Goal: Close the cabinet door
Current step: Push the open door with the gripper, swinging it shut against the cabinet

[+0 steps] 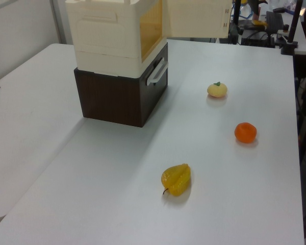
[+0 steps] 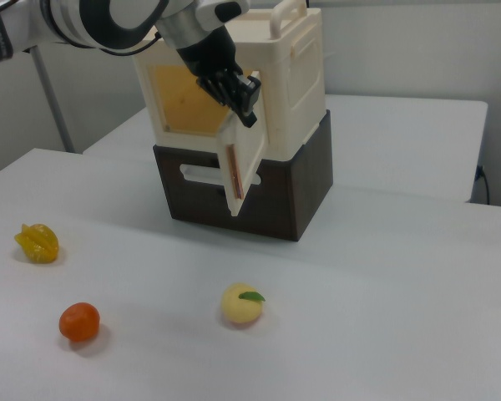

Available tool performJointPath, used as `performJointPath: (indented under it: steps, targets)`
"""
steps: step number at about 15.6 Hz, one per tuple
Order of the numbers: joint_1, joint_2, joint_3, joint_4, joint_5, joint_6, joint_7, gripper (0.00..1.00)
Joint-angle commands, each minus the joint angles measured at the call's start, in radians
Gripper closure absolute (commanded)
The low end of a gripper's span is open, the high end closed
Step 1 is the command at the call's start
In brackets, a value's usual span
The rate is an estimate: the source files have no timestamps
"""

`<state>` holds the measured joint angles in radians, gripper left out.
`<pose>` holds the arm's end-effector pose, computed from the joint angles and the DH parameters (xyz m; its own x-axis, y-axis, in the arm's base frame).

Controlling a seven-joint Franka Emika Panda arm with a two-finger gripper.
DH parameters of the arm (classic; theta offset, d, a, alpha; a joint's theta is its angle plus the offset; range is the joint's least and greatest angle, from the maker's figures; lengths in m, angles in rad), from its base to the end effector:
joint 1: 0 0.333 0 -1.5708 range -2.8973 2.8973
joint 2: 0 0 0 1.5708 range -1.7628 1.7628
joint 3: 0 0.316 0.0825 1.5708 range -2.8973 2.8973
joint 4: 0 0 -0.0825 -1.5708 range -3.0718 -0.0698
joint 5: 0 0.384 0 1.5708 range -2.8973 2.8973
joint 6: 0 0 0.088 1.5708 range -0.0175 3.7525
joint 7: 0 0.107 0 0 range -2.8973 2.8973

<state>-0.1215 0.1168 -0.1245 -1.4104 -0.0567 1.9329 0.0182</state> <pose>0.6032 -0.1499 0.6735 0.8927 -0.2155 0.3958 -0.2608 -0.9633 0.0639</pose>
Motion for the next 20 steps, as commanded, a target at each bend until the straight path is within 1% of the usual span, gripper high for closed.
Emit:
performJointPath:
  steps: [1,4,9,11,13,15,17,20]
  targets:
    - [0.011,-0.022,0.005,-0.021,0.063,-0.029,-0.026,1.00]
    - [0.016,-0.020,0.012,-0.021,0.122,-0.029,-0.024,1.00]
    - [0.085,-0.016,0.012,-0.021,0.213,-0.025,-0.020,1.00]
    - [0.105,-0.008,0.014,-0.019,0.231,-0.018,-0.017,1.00]
    - [0.140,0.012,0.014,-0.018,0.241,-0.012,-0.017,1.00]
    - [0.170,0.040,0.014,-0.015,0.253,0.036,-0.015,1.00]
    - [0.200,0.064,0.014,-0.016,0.280,0.116,-0.015,1.00]
    - [0.227,0.101,0.014,-0.013,0.287,0.211,-0.015,1.00]
